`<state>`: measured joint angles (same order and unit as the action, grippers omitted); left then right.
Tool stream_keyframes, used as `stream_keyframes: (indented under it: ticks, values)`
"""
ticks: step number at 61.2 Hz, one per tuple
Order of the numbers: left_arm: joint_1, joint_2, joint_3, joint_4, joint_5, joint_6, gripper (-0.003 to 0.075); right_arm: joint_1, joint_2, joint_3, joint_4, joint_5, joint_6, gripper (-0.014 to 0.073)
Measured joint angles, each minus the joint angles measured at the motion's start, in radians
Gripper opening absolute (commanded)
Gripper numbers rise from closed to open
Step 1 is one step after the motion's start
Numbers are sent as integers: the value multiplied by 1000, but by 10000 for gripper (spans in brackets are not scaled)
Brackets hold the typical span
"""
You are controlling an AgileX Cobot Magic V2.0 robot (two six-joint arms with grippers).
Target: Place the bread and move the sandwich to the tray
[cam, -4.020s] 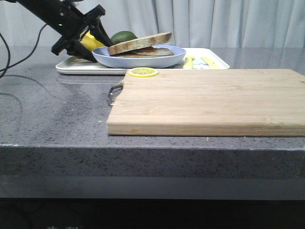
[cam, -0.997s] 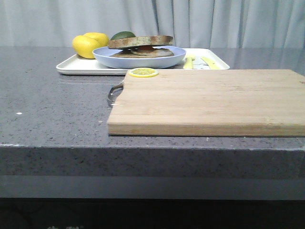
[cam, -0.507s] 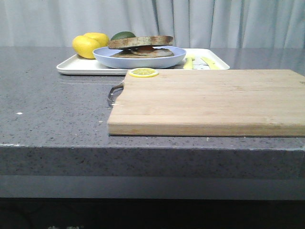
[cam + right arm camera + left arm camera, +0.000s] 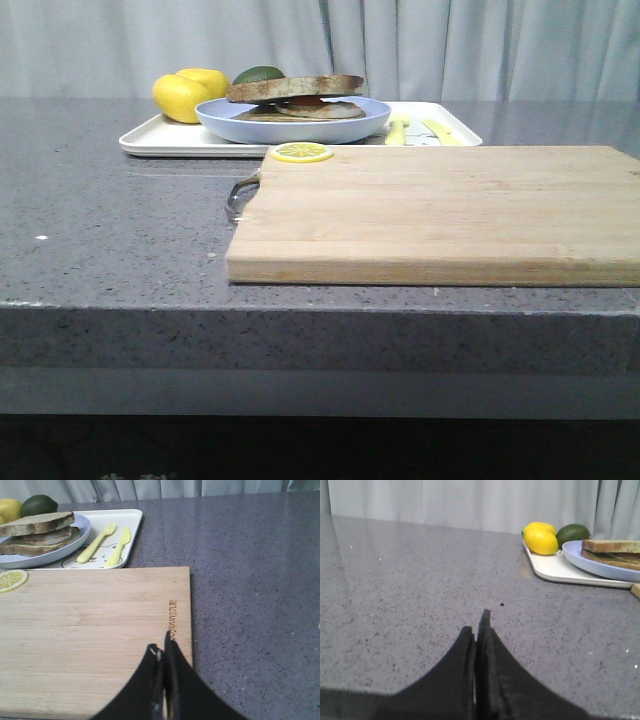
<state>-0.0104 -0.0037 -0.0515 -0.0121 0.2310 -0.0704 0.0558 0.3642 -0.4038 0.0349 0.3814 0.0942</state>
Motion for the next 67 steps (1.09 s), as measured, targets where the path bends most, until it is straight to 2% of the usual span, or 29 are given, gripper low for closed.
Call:
stream_keyframes:
  ticks: [7, 67]
  values:
    - [0, 0, 55, 0, -24, 0, -20, 0, 0, 0, 0, -2, 0, -60]
    - [0, 0, 55, -2, -61, -2, -20, 0, 0, 0, 0, -2, 0, -60]
